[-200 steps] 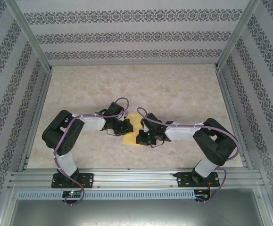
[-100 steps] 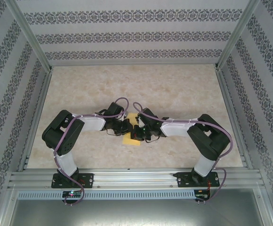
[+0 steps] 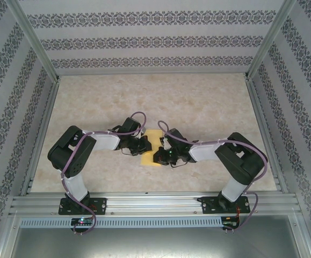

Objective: Fold a paper plane with a square sheet of paper (pick it up from the middle)

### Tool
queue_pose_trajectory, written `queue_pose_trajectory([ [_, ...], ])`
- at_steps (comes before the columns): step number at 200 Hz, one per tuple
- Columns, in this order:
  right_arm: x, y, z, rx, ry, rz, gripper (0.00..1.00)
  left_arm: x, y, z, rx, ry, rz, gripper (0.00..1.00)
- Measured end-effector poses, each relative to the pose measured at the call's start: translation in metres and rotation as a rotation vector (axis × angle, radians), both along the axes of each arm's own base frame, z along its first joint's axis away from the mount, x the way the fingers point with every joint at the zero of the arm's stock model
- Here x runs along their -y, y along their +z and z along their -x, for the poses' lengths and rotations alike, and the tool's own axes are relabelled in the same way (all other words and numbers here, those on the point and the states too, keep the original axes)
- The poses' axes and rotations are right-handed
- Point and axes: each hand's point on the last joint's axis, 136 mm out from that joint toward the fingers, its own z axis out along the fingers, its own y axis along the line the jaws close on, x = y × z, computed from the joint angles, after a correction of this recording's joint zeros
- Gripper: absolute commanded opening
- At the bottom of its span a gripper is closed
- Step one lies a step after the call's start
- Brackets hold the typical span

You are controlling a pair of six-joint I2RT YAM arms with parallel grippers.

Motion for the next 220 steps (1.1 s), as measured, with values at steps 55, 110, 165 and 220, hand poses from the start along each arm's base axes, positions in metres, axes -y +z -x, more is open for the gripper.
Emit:
queue_pose_trajectory([
  [55,0.021,0.001,0.027,-0.039,-0.007,0.003,0.04,0.001,0.0,0.0,-0.003,0.005,0.007,0.07],
  [110,0.006,0.027,0.01,-0.014,-0.021,-0.03,0.03,0.001,0.001,-0.001,0.0,0.004,0.01,0.08],
  [165,-0.004,0.007,-0.009,-0.029,-0.048,0.008,0.03,0.001,0.001,-0.001,0.0,0.004,0.01,0.09],
  [220,0.007,0.0,-0.001,-0.017,-0.082,-0.03,0.04,0.001,0.001,0.0,0.004,-0.003,0.01,0.09],
])
